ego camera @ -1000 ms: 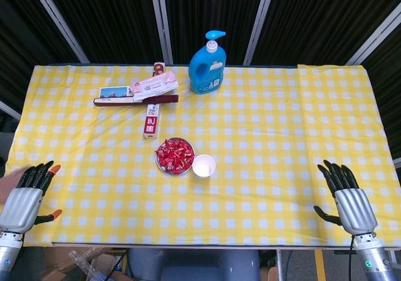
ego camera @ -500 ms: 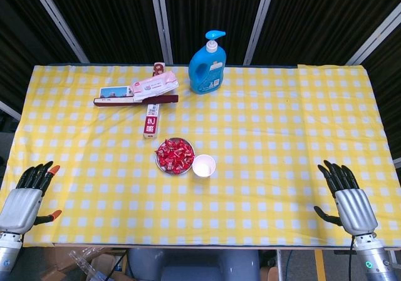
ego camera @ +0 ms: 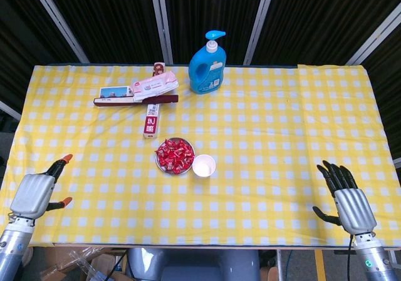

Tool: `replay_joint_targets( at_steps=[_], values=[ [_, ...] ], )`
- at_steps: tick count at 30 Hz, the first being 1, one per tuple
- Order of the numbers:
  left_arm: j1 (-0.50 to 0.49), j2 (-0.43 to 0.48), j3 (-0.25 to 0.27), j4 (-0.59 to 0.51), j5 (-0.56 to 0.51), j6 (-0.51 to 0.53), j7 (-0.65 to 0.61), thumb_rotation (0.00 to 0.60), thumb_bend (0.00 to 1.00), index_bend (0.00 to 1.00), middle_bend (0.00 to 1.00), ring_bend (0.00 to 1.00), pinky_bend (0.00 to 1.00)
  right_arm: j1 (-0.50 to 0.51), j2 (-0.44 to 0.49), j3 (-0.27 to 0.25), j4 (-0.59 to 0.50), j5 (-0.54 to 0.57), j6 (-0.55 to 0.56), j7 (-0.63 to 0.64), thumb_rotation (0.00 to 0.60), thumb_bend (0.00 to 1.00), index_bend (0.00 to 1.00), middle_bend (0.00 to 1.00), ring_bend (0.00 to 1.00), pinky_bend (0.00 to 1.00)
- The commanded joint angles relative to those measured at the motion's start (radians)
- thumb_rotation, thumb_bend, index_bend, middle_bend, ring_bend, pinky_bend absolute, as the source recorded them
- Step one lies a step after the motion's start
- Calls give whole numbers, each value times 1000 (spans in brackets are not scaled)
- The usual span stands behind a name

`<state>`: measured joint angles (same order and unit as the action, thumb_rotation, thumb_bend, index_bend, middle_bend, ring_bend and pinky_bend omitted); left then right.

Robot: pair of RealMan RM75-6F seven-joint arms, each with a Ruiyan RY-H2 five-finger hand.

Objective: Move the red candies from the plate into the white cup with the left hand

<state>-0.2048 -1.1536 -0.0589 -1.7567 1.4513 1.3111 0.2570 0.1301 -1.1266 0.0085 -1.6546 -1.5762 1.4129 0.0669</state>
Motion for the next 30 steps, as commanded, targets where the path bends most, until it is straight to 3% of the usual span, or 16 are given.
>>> replay_joint_targets(
  at_steps=[1,7,12,20,30],
  values=[
    [-92,-38,-66,-47,-100,-106,95,600,153,212,292,869,924,4,4,0,-3,1,-7,12,600,277,0,0,0,0],
    [-242,-97,-141,-73,-292,-253,300,600,237,214,267,871,924,7,11,-1,-8,6,-17,32,600,277,0,0,0,0],
    [-363,-171,-191,-61,-462,-312,433,600,282,188,235,874,924,13,22,1,-15,23,-37,59,600,277,0,0,0,0],
    [-547,-302,-206,16,-677,-352,605,600,282,150,179,874,924,19,34,-3,-26,23,-52,89,600,277,0,0,0,0],
    [-697,-460,-212,160,-871,-342,684,600,283,138,159,874,924,23,43,-2,-31,29,-62,122,600,277,0,0,0,0]
  ],
)
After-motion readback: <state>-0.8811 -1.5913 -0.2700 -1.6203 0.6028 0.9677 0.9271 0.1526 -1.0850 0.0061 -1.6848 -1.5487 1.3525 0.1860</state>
